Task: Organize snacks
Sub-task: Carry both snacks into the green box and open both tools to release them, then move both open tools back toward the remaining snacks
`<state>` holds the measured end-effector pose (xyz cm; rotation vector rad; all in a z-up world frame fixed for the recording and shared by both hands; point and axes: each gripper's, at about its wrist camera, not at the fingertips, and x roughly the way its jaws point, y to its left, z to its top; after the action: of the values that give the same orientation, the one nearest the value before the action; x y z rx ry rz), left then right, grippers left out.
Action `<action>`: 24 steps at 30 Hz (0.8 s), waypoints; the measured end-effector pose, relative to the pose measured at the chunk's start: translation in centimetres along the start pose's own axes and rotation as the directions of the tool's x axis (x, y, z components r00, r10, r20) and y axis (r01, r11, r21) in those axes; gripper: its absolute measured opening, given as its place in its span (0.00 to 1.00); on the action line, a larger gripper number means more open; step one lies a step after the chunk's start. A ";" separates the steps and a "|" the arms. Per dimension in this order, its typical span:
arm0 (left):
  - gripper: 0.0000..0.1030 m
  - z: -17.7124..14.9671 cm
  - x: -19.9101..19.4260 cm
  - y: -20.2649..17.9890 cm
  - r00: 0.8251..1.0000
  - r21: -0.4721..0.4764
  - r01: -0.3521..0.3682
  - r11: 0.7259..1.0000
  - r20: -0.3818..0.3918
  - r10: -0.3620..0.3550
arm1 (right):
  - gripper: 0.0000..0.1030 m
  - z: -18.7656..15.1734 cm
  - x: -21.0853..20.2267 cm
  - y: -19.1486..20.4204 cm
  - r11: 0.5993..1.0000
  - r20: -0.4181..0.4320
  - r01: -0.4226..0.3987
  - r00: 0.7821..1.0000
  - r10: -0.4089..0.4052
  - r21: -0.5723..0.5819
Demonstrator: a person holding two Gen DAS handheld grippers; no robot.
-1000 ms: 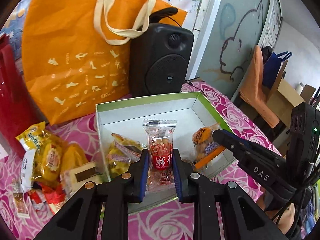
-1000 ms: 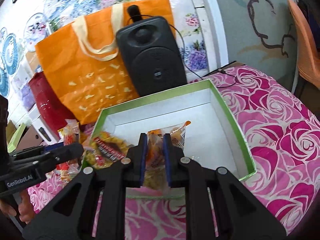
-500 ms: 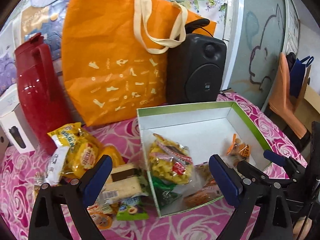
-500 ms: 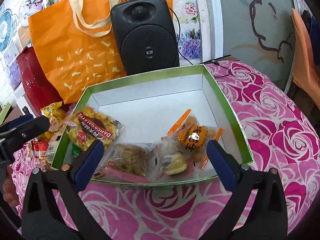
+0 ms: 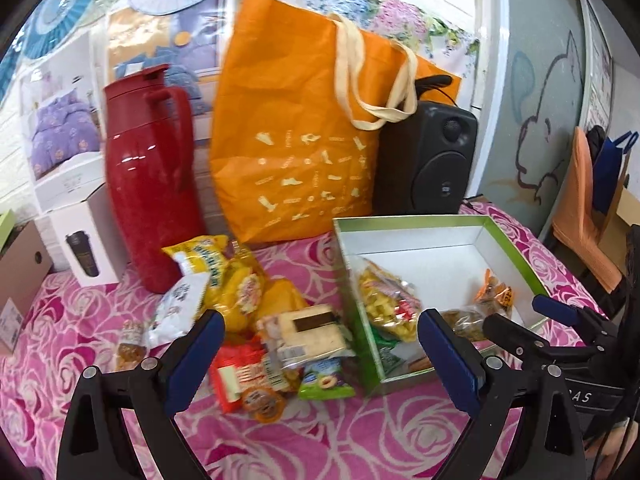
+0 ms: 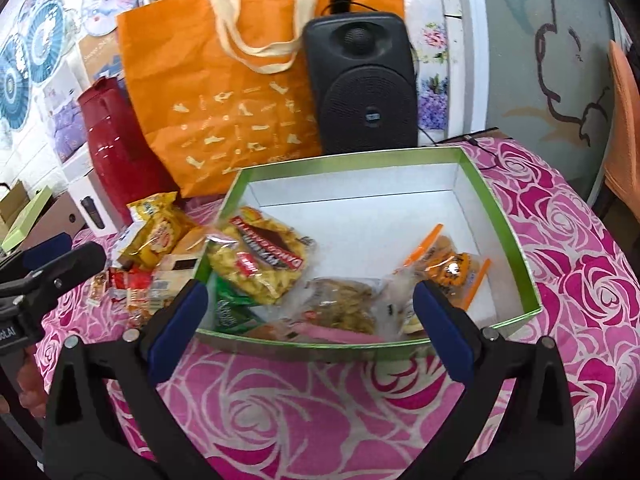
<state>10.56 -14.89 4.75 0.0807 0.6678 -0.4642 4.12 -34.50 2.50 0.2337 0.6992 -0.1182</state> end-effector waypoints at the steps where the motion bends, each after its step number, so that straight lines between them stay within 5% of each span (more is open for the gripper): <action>1: 0.96 -0.2 -0.3 0.7 1.000 -0.010 -0.017 1.000 0.000 0.017 | 0.99 -0.1 0.0 0.6 1.000 -0.002 -0.006 1.000 0.006 -0.011; 12: 0.96 -2.7 -1.2 8.2 0.993 -0.120 -0.113 0.986 -0.046 0.108 | 0.99 -1.4 1.2 8.7 0.980 -0.068 -0.106 0.993 0.096 -0.166; 24: 0.96 -3.8 0.1 13.0 0.983 -0.166 -0.174 0.971 -0.095 0.159 | 0.99 -3.4 4.1 17.2 0.902 -0.196 -0.271 0.957 0.215 -0.335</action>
<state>14.19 -2.43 0.74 -0.0093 0.7723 -0.2405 8.27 -17.08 0.29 -0.0237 0.8267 0.2708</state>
